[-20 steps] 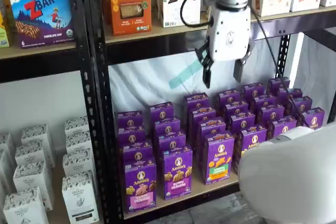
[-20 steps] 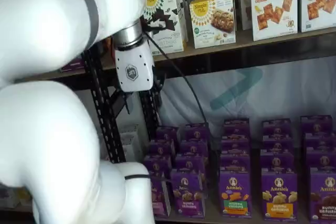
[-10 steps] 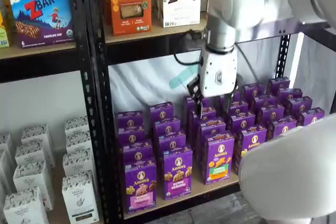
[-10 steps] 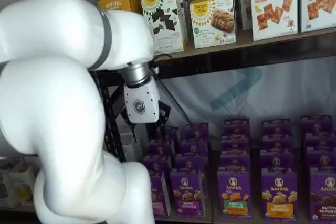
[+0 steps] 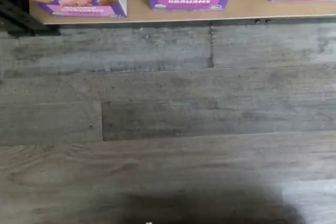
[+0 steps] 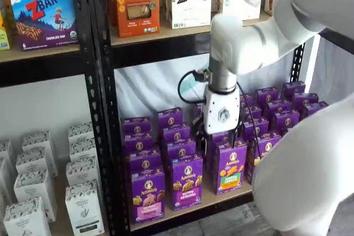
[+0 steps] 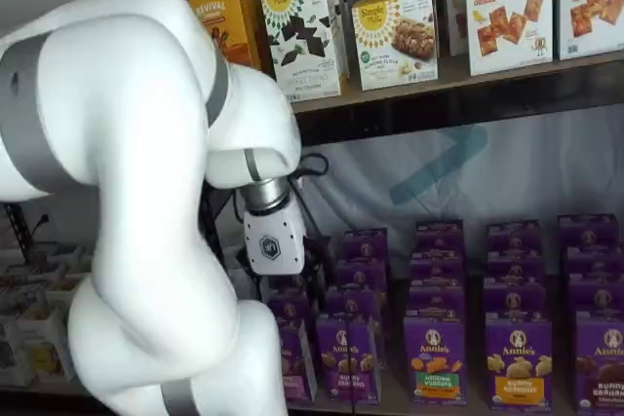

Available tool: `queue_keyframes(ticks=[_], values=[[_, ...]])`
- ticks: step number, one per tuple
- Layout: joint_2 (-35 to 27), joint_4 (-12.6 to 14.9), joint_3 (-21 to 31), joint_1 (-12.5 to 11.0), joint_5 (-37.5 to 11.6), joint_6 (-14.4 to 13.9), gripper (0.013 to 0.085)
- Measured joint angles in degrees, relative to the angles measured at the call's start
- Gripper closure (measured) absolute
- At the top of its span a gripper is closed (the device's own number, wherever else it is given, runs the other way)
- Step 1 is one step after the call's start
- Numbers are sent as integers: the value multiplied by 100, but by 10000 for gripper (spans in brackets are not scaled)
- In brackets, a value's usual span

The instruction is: Pick up the purple box with a pink patch in the middle, on the bottom shelf, the first box from the left

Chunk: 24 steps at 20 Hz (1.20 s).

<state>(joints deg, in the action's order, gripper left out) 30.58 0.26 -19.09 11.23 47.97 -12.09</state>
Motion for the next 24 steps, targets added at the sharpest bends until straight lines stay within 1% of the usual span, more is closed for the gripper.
queue_keyframes(ticks=[3,8,11,12,13,14,16,17,19,22,24], values=[[-434,-43,92,31,-568,4,130],[-1260,-64,120,136,-1543,-69,130],[-1876,-296,-5,260,-2128,29,130],[-2042,-438,-47,310,-2295,114,130],[-2196,-497,-102,353,-2430,130,130],[-2339,-444,-163,387,-2544,51,130],[-2634,-180,-319,431,-2717,-236,130],[-2797,-32,-422,445,-2762,-384,130],[-3100,137,-634,464,-2800,-562,130],[-3514,121,-930,497,-2854,-579,130],[-3776,242,-1129,516,-2870,-713,130]])
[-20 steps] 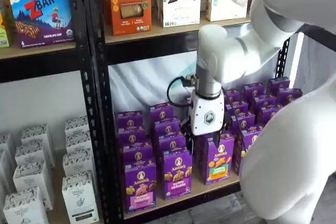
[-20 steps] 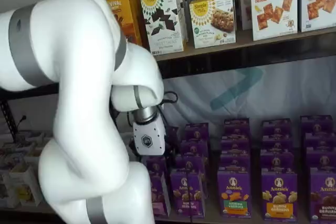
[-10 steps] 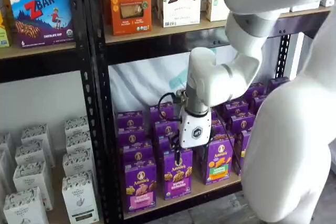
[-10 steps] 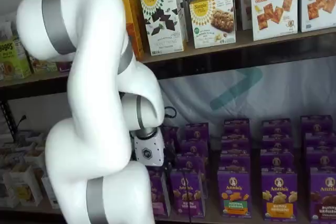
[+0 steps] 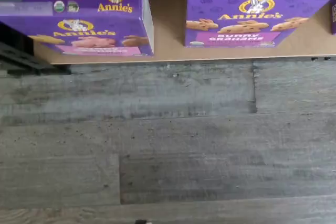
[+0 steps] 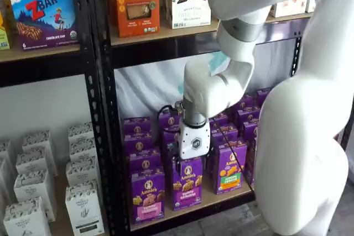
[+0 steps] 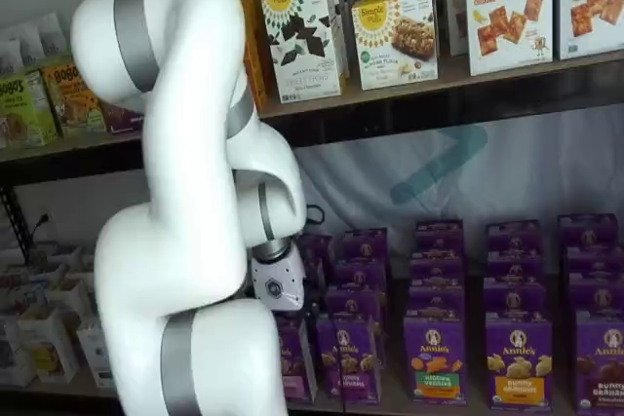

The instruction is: Pick up the purple box with a pink patch in the middle, on the bottom shelf, the first box from the left

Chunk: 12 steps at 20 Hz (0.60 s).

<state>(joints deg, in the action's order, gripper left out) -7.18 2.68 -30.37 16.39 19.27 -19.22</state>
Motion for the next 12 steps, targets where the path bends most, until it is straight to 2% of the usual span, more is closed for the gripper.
queue_keyframes(ticks=[3,8,12], values=[[-365,11,-284,43,7,-53,130],[-930,243,-776,57,-38,-286,130],[-1347,277,-1163,49,-67,-309,130]])
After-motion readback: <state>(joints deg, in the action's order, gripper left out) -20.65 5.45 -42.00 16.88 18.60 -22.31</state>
